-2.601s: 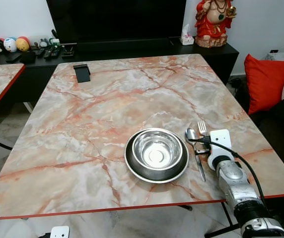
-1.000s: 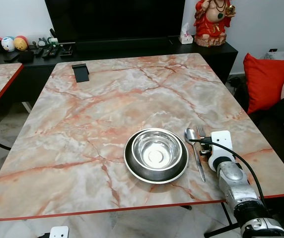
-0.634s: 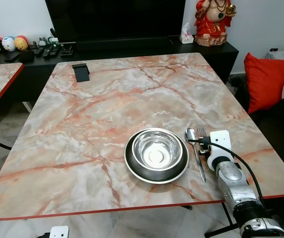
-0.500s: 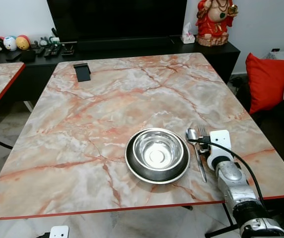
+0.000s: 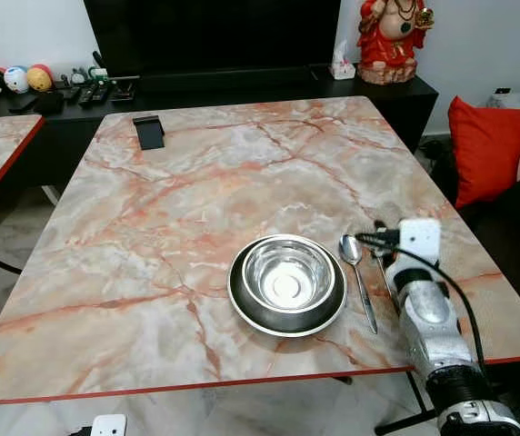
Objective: Setting the table
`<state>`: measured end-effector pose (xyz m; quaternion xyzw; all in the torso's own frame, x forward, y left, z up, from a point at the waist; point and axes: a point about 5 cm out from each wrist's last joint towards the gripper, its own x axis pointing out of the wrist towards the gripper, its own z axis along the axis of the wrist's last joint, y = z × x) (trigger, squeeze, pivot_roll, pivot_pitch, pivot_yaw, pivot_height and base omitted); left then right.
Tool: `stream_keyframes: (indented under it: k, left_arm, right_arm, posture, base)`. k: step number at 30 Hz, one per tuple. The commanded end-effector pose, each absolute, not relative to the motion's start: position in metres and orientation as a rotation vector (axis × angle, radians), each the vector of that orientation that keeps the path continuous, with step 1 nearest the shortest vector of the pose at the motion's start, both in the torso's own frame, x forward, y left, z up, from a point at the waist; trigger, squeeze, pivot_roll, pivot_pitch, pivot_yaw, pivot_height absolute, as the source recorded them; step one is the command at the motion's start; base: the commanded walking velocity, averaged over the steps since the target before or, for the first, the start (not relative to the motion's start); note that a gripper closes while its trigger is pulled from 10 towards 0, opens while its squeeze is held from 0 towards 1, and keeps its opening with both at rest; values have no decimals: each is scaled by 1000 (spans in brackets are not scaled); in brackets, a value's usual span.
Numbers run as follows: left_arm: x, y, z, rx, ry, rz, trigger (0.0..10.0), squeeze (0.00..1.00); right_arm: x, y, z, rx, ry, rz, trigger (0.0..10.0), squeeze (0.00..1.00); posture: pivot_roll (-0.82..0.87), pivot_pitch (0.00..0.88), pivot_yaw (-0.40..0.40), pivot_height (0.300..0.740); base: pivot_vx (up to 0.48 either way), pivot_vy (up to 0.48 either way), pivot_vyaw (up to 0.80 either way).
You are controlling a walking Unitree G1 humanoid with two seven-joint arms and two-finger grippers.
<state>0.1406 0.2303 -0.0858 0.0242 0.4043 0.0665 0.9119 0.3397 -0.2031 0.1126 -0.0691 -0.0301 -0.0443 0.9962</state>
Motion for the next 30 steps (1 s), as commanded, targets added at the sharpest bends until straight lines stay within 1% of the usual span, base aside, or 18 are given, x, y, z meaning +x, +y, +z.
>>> stream_keyframes:
  k: [1, 8, 10, 11, 18, 23, 26, 30]
  left_arm:
    - [135, 233, -87, 65, 852, 130, 10000, 0]
    - [134, 233, -88, 72, 850, 135, 10000, 0]
    - [134, 234, -87, 73, 848, 141, 10000, 0]
    - [134, 235, -87, 59, 836, 158, 10000, 0]
    - [132, 232, -88, 53, 832, 158, 10000, 0]
    - [133, 232, -87, 35, 822, 173, 10000, 0]
    - [134, 233, -87, 24, 817, 187, 10000, 0]
    - [134, 233, -86, 23, 809, 189, 10000, 0]
  right_arm:
    - [336, -202, 114, -127, -92, -94, 10000, 0]
    - [327, -198, 136, -119, -249, -93, 10000, 0]
    - [324, -195, 140, -118, -270, -77, 10000, 0]
    - [320, -191, 142, -149, -278, -44, 10000, 0]
    - [313, -192, 139, -150, -266, -53, 10000, 0]
    - [316, -183, 141, -137, -258, -24, 10000, 0]
    - [318, -182, 143, -142, -257, -19, 10000, 0]
    - [320, -183, 145, -143, -255, -26, 10000, 0]
  posture:
    - [9, 0, 50, 740]
    - [5, 0, 42, 740]
    - [-1, 0, 40, 740]
    - [-7, 0, 39, 740]
    - [-17, 0, 38, 740]
    - [-7, 0, 28, 740]
    - [6, 0, 18, 740]
    - [2, 0, 17, 740]
  base:
    - [0, 0, 0]
    - [0, 0, 0]
    - [0, 0, 0]
    - [0, 0, 0]
    - [0, 0, 0]
    - [0, 0, 0]
    - [0, 0, 0]
    - [0, 384, 0]
